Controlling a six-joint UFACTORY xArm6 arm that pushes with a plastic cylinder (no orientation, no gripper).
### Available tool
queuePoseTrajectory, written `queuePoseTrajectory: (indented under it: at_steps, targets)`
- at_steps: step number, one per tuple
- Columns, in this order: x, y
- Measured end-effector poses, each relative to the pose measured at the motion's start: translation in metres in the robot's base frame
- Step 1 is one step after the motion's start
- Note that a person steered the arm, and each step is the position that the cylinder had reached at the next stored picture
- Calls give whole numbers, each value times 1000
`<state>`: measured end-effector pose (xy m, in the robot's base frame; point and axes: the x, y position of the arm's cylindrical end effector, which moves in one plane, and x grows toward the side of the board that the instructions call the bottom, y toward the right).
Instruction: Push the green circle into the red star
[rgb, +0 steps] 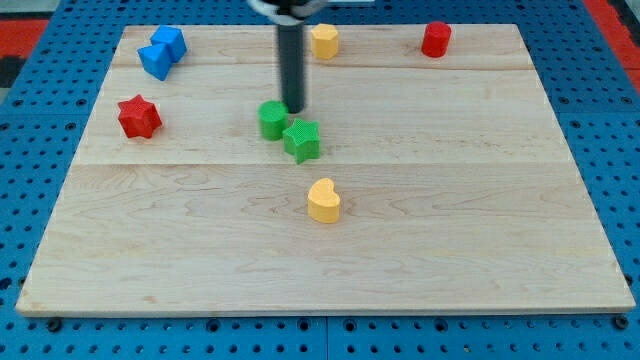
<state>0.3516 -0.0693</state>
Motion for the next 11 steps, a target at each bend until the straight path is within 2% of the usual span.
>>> queuePoseTrajectory:
  at_steps: [1,3,4,5,7,8,11]
  targets:
    - [0,-73]
    - [-8,-86]
    - [-23,-80]
    - [-42,-21]
    - [-28,50]
    - [-22,56]
    - [24,24]
